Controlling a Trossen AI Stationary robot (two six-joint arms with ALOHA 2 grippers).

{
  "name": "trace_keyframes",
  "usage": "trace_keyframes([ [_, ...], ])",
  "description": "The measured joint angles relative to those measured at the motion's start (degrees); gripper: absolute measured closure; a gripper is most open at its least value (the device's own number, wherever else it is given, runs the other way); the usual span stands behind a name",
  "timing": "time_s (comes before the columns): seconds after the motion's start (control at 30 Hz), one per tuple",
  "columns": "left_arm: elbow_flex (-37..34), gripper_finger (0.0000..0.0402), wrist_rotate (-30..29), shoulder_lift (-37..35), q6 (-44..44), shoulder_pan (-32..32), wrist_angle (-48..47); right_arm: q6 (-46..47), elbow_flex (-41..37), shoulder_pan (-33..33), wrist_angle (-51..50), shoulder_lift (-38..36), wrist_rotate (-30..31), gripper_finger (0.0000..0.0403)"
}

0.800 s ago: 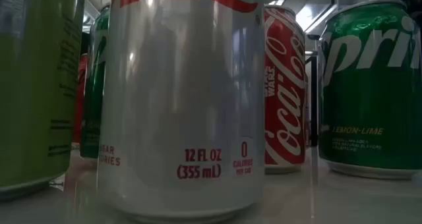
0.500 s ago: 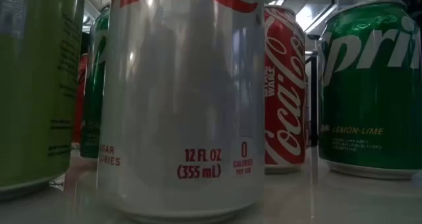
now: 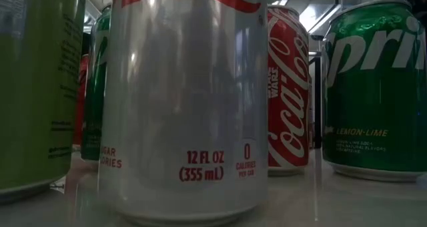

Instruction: Place canned beverage on shelf

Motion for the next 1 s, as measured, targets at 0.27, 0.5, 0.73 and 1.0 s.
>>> trace_keyframes([
  [0.27, 0.0, 0.0401, 0.0, 0.0, 0.0, 0.0, 0.0, 0.0, 0.0, 0.0, 0.0, 0.0, 0.0, 0.0015],
  [0.5, 0.0, 0.0401, 0.0, 0.0, 0.0, 0.0, 0.0, 0.0, 0.0, 0.0, 0.0, 0.0, 0.0, 0.0015],
  [0.73, 0.0, 0.0401, 0.0, 0.0, 0.0, 0.0, 0.0, -2.2, 0.0, 0.0, 0.3, 0.0, 3.3, 0.0015],
  [1.0, 0.0, 0.0401, 0.0, 0.0, -0.1, 0.0, 0.0, 0.1, 0.0, 0.0, 0.5, 0.0, 4.2, 0.0015],
])
